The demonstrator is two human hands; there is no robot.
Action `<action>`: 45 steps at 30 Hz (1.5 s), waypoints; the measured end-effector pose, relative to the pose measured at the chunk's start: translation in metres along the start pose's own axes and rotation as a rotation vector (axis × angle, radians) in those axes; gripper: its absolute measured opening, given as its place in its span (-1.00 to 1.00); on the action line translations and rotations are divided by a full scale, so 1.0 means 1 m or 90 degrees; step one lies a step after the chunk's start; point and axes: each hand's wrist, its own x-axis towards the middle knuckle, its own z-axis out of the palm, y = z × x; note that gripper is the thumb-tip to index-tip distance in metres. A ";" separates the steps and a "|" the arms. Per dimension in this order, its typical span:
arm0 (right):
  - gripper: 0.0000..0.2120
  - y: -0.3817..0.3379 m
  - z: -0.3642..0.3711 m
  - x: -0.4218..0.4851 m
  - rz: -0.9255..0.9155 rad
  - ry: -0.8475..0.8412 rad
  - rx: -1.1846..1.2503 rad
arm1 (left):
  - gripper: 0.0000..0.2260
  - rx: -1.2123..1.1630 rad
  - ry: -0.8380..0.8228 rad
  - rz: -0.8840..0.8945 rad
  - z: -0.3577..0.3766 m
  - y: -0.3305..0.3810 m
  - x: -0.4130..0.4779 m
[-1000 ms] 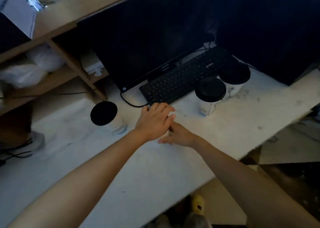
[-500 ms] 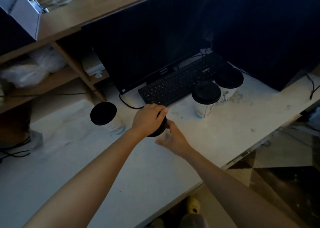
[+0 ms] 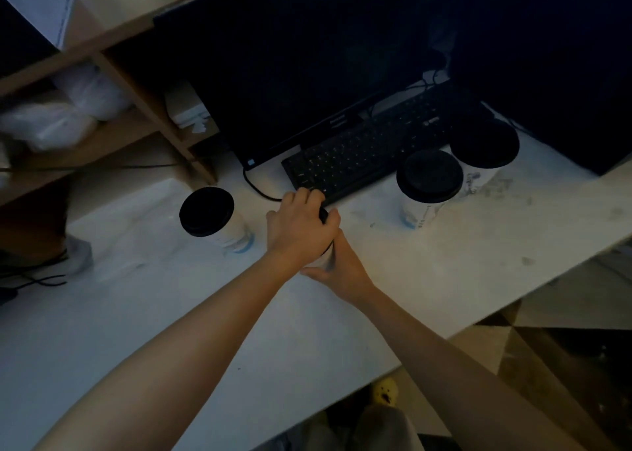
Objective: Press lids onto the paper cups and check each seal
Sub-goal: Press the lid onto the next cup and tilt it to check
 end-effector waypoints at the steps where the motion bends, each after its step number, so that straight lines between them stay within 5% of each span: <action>1: -0.27 -0.001 -0.001 0.000 -0.001 -0.005 -0.004 | -0.64 0.007 -0.002 0.001 0.000 0.001 0.000; 11: -0.37 -0.028 -0.005 -0.008 -0.023 -0.001 -0.017 | -0.60 -0.011 -0.103 0.030 -0.028 -0.004 0.009; 21: -0.42 -0.153 -0.032 -0.008 -0.141 0.047 -0.118 | -0.67 -0.120 -0.003 0.222 -0.159 -0.001 0.006; 26: -0.38 -0.218 -0.043 -0.006 -0.263 0.179 -0.259 | -0.46 -0.323 0.075 0.258 -0.214 -0.009 0.002; 30: -0.27 -0.263 -0.060 -0.001 -0.312 0.327 -0.483 | -0.36 -0.565 -0.136 0.134 -0.250 -0.018 -0.004; 34: -0.23 -0.297 -0.057 -0.002 -0.364 0.385 -0.640 | -0.62 -0.731 -0.106 0.154 -0.267 -0.013 -0.006; 38: -0.30 -0.321 -0.071 -0.011 -0.276 0.283 -0.443 | -0.55 -0.704 0.094 0.283 -0.267 -0.016 -0.001; 41: -0.40 -0.338 -0.085 -0.019 -0.061 0.281 -0.155 | -0.51 -0.695 0.161 0.372 -0.263 -0.028 -0.004; 45: -0.26 -0.346 -0.087 -0.031 0.087 0.050 0.037 | -0.42 -0.562 0.243 0.576 -0.263 -0.039 -0.011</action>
